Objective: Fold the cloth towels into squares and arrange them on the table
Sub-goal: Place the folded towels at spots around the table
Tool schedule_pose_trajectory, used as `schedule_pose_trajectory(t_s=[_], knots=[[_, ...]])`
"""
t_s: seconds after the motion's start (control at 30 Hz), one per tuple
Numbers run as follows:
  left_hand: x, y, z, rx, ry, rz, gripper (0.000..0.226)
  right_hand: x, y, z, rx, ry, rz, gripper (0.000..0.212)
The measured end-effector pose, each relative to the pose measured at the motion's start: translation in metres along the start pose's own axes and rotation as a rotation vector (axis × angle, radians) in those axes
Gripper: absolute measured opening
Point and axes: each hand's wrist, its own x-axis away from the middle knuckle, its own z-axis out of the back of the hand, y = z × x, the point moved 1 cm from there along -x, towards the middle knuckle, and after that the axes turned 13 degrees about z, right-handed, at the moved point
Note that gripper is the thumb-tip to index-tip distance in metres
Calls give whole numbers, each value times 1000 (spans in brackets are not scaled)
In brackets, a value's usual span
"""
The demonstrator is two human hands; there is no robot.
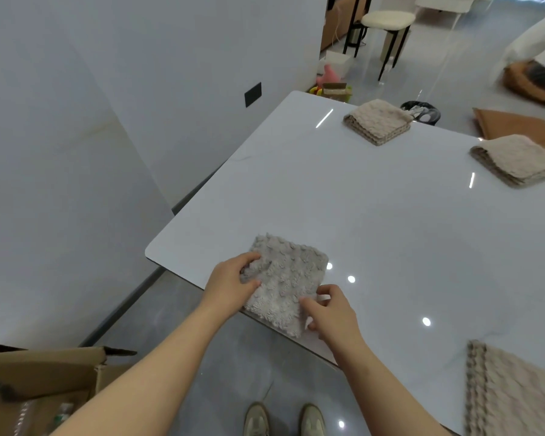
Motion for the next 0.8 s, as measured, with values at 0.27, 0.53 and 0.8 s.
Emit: schedule_pose_trajectory(t_s=[0.27,0.53,0.8], knots=[[-4,-6,1,70,78,232,41,-6,3,-8,-35,34,-15,24],[1,-5,-2,19,109,209,29,-2,5,-4,-28,62,-28,33],[13,8,-25,-513,27,-190,49,-13,-12,-4,461,-28,363,47]])
